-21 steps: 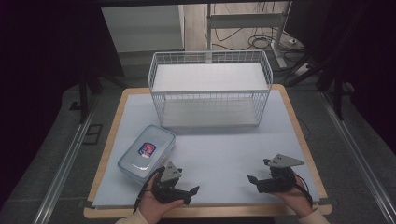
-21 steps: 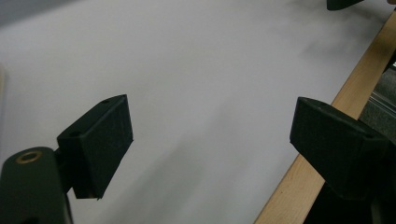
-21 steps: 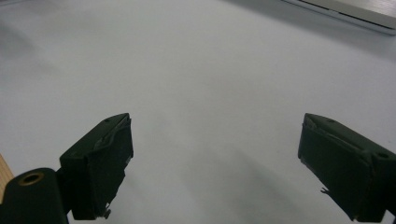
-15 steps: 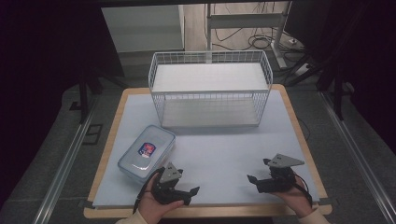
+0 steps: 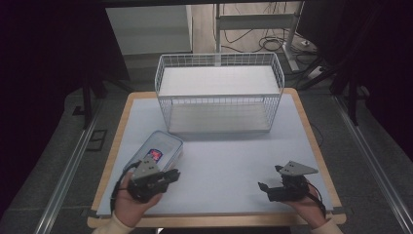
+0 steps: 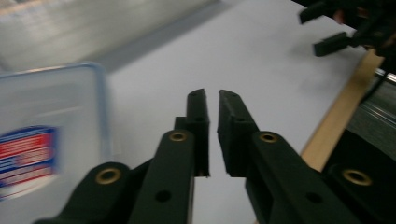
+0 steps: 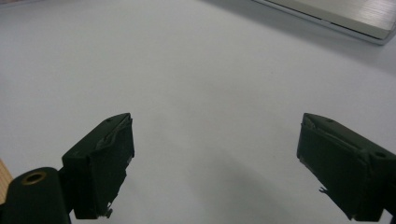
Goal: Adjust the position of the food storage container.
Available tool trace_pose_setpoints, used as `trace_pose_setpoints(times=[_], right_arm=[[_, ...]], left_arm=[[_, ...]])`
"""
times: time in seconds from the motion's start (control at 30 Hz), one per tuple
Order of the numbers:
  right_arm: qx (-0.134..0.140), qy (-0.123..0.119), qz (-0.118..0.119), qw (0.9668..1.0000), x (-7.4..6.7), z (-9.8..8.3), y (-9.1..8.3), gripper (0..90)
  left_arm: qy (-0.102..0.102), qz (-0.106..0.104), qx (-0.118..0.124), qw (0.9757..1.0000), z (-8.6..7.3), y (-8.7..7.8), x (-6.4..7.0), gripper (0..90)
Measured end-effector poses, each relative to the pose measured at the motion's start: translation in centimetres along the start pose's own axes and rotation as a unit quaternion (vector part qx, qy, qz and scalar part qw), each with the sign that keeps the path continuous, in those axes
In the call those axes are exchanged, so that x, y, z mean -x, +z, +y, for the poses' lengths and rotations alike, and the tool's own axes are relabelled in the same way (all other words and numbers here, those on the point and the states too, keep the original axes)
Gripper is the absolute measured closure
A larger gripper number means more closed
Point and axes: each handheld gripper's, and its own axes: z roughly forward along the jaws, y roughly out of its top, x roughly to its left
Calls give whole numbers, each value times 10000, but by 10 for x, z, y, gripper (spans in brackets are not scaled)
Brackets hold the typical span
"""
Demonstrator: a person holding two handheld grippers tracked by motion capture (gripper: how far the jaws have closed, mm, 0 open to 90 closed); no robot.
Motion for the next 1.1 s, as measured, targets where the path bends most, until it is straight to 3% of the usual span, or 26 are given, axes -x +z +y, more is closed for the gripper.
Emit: trace_pose_setpoints(times=[0.03, 0.07, 0.17, 0.2, 0.23, 0.27, 0.37, 0.4, 0.43, 0.47, 0.5, 0.53, 0.57, 0.6, 0.63, 0.7, 0.83, 1.0, 1.1], right_arm=[[10, 4, -9, 10000, 0, 0, -1, 116], [10, 4, -9, 10000, 0, 0, -1, 116], [-7, 19, -34, 10000, 1, 1, 0, 117], [-7, 19, -34, 10000, 1, 1, 0, 117], [-44, -2, -37, 10000, 1, 0, 2, 117], [-44, -2, -37, 10000, 1, 0, 2, 117], [-63, 15, -44, 10000, 2, 0, 3, 119], [-63, 15, -44, 10000, 2, 0, 3, 119], [-55, 38, -65, 10000, 3, -1, 2, 120], [-55, 38, -65, 10000, 3, -1, 2, 120], [-55, 53, -88, 9999, 4, -1, 2, 121], [-55, 53, -88, 9999, 4, -1, 2, 121], [-58, 59, -111, 9999, 4, -1, 1, 121], [-52, 66, -110, 9999, 5, -1, 1, 121], [-51, 67, -110, 9999, 5, -1, 1, 121], [-58, 69, -123, 9999, 5, -1, 2, 122], [-79, 70, -130, 9999, 5, -1, 2, 122], [-83, 85, -137, 9998, 7, -2, 2, 123], [-63, 110, -157, 9998, 8, -2, 1, 124]], left_arm=[[-108, 186, 55, 9998, 0, -11, -15, 880], [-108, 186, 55, 9998, 0, -11, -15, 890], [-538, 488, 178, 9972, -8, -31, -50, 899], [-538, 488, 178, 9972, -8, -31, -50, 898], [-725, 623, 212, 9952, -14, -37, -67, 899], [-725, 623, 212, 9952, -14, -37, -67, 899], [-1061, 839, 182, 9906, -26, -42, -93, 899], [-1061, 839, 182, 9906, -26, -42, -93, 899], [-1209, 959, 144, 9879, -34, -42, -106, 900], [-1209, 959, 144, 9879, -34, -42, -106, 900], [-1352, 1095, 86, 9847, -42, -42, -117, 900], [-1352, 1095, 86, 9847, -42, -42, -117, 900], [-1501, 1156, 59, 9819, -51, -41, -128, 900], [-1501, 1156, 59, 9819, -51, -41, -128, 900], [-1614, 1207, 1, 9795, -59, -39, -138, 900], [-1741, 1230, -52, 9770, -67, -38, -146, 900], [-1839, 1283, -191, 9743, -78, -33, -158, 900], [-1810, 1305, -326, 9743, -87, -25, -162, 900], [-1906, 1194, -347, 9737, -92, -20, -165, 900]])
